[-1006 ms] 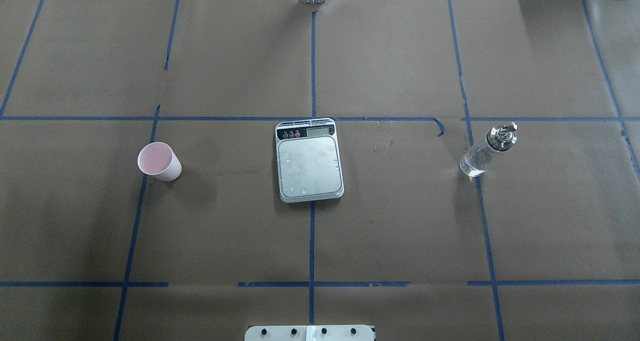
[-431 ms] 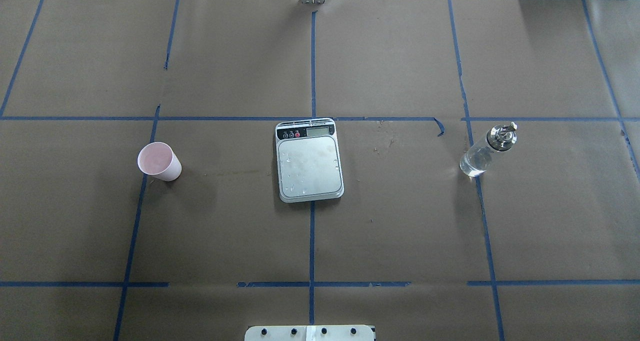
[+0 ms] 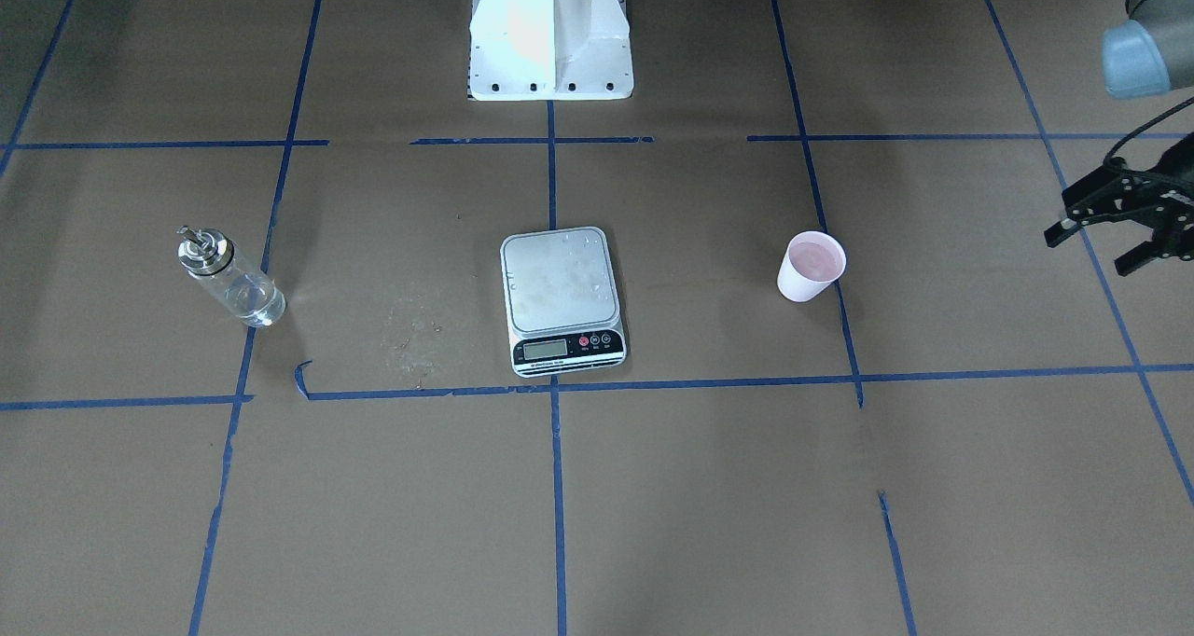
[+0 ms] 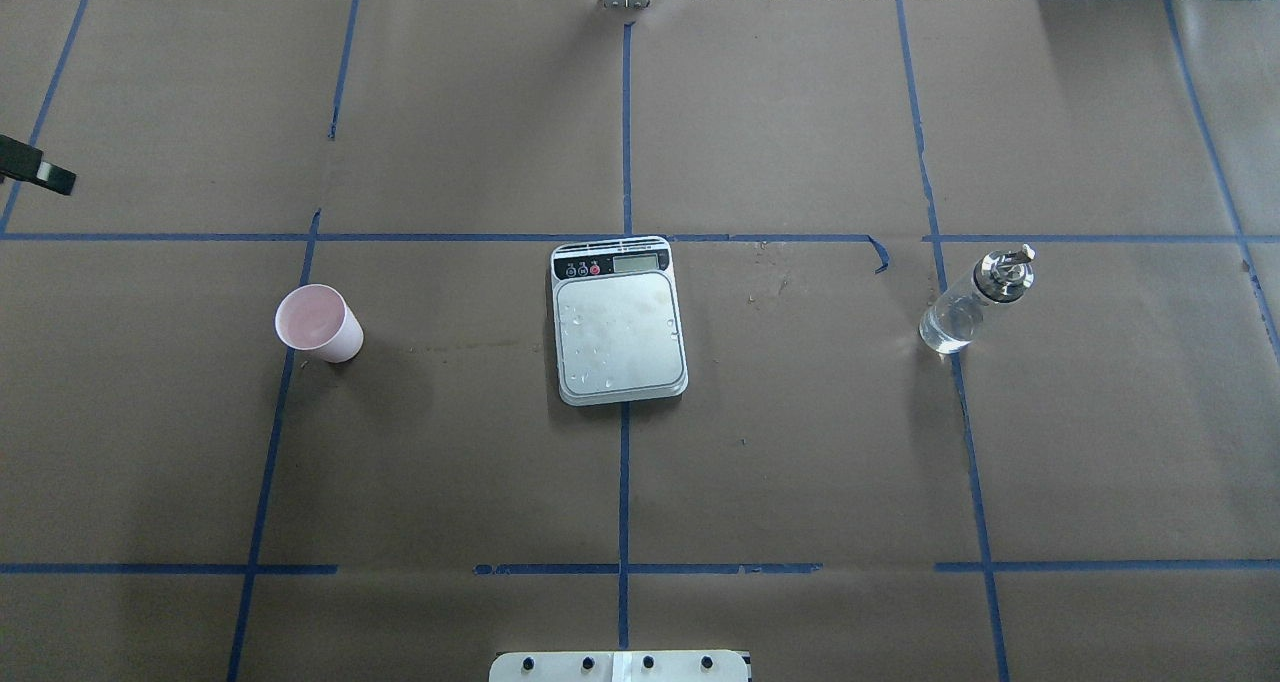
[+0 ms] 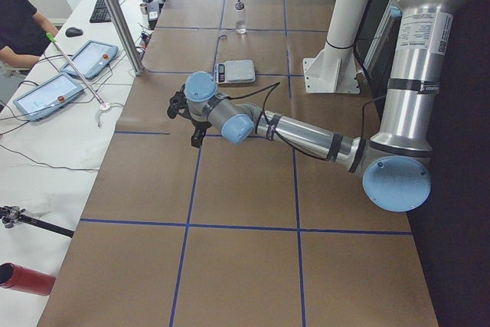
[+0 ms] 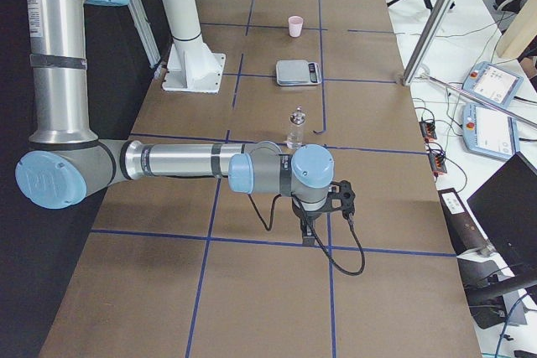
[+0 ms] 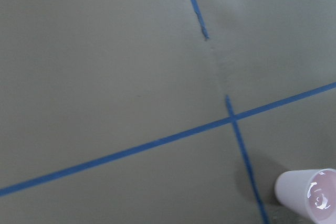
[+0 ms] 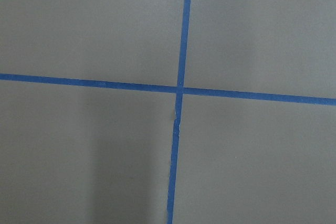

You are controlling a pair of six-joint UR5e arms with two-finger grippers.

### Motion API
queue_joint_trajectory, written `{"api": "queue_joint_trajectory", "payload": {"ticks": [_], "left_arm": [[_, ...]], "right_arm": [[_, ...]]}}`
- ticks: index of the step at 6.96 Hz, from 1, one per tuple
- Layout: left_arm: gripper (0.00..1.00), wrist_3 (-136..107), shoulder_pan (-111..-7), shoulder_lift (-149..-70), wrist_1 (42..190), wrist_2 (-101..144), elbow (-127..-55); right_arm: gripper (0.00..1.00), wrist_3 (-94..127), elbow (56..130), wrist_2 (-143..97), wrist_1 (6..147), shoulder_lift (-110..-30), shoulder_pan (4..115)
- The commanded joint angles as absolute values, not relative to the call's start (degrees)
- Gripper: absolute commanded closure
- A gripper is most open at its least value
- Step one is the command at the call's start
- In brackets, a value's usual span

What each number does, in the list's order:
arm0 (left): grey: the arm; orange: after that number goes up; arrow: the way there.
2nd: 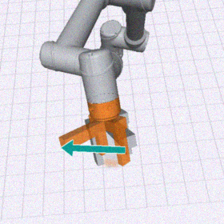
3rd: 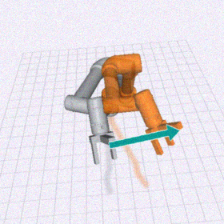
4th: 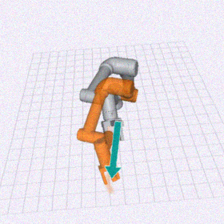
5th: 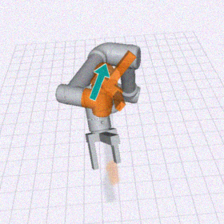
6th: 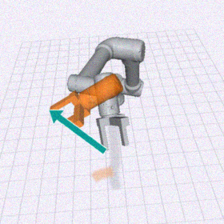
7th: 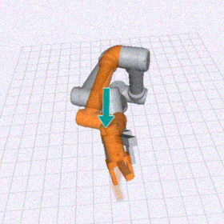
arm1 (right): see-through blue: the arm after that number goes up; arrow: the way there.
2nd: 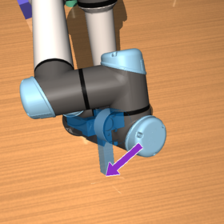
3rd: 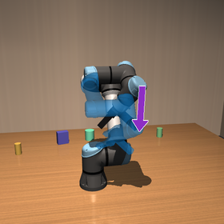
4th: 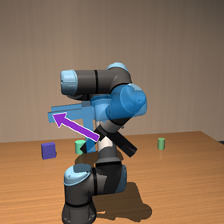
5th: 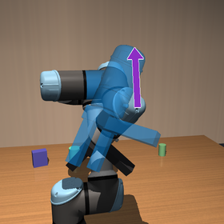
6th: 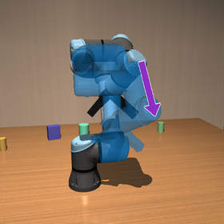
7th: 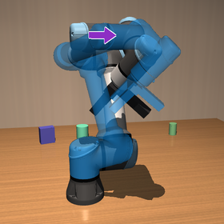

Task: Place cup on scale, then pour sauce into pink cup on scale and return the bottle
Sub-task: 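Reach the left gripper down to the pink cup and grasp it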

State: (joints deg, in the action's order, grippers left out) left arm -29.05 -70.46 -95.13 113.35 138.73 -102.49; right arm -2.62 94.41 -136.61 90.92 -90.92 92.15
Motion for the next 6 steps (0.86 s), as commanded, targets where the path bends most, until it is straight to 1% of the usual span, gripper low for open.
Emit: {"api": "queue_joint_trajectory", "payload": {"ticks": [1,3,5,6], "left_arm": [[0.00,-45.89,-55.18,-93.43,113.03,124.32,-109.50],[0.00,-56.55,-47.41,-93.51,113.11,118.34,-109.51],[0.00,-58.53,-45.79,-95.70,113.12,117.77,-107.77],[0.00,-58.71,-45.79,-98.24,113.12,117.77,-105.32]], "right_arm": [[0.00,-1.50,94.04,-136.49,88.52,-91.23,90.35],[0.00,-1.41,94.04,-136.67,88.42,-91.23,90.35],[0.00,-0.97,94.22,-136.67,88.33,-90.88,90.35],[0.00,-0.88,94.31,-136.67,88.33,-90.88,90.35]]}}
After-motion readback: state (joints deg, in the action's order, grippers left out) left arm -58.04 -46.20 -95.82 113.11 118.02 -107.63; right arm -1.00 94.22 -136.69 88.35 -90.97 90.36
